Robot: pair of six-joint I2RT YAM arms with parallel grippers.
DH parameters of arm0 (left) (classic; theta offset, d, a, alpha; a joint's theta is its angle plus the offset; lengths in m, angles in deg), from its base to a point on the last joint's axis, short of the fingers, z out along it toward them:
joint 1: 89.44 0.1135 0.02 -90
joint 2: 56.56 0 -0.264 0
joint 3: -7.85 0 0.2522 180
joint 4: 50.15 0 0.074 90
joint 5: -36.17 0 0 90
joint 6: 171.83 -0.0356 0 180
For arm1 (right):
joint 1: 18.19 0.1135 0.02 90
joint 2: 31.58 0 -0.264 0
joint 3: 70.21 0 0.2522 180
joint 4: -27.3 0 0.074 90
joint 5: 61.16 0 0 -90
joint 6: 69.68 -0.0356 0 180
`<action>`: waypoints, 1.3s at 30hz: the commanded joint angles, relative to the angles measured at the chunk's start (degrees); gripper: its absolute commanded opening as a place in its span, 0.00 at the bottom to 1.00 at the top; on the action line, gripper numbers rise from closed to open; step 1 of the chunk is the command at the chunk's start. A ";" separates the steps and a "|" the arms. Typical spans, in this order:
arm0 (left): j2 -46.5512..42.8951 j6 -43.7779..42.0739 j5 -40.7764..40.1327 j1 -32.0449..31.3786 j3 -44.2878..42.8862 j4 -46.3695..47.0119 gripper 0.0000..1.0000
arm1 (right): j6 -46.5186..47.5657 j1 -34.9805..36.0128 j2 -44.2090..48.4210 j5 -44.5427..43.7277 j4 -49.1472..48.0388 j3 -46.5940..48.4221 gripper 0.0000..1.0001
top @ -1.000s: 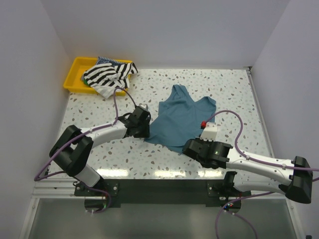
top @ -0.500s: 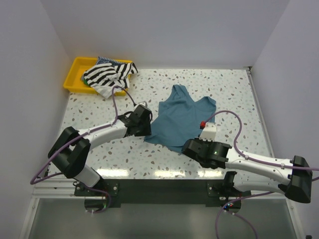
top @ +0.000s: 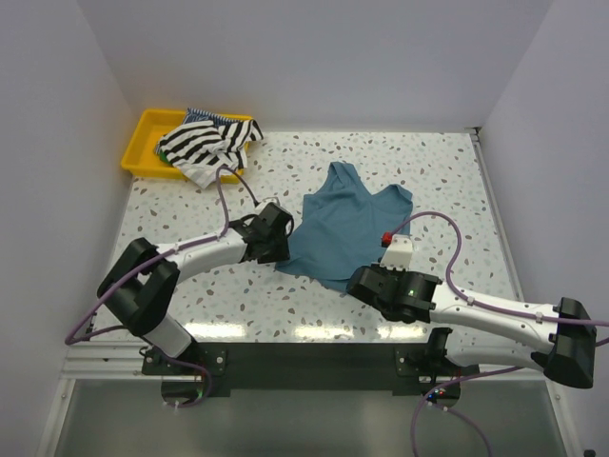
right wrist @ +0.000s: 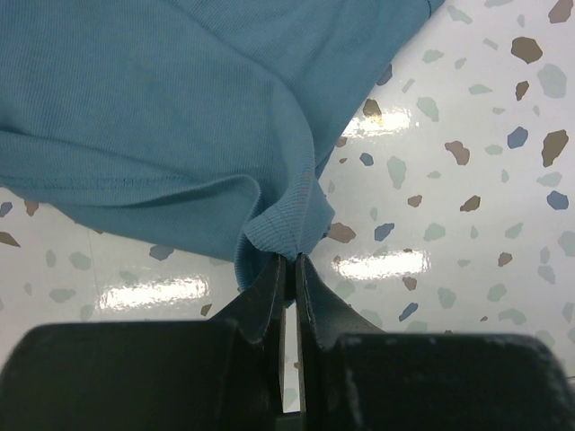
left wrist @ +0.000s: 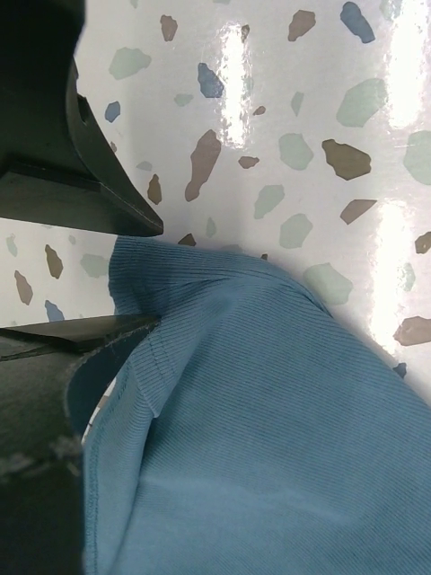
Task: Fold and stack the tank tops
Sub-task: Flatten the tank top out
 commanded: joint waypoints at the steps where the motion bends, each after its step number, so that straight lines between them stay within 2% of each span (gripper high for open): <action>1: 0.95 1.36 -0.80 -0.31 -1.32 1.80 0.45 | 0.06 -0.22 -0.11 -0.73 -0.84 -0.17 0.00; 8: 2.18 1.54 -1.59 -0.49 -1.24 2.24 0.45 | -0.29 -0.22 -0.02 -0.73 -1.19 -0.78 0.00; 21: 2.45 0.92 -4.31 -0.49 -2.46 1.10 0.35 | -0.73 -0.22 0.07 -0.65 -1.01 -1.22 0.00; 31: -1.15 0.39 -3.35 -0.40 -4.49 -2.41 0.40 | -0.99 -0.22 0.69 -0.73 -0.57 -1.57 0.00; 39: 0.16 4.61 -1.68 -1.19 -3.52 -2.42 0.40 | -0.55 -0.22 0.60 -0.47 -1.36 -1.66 0.00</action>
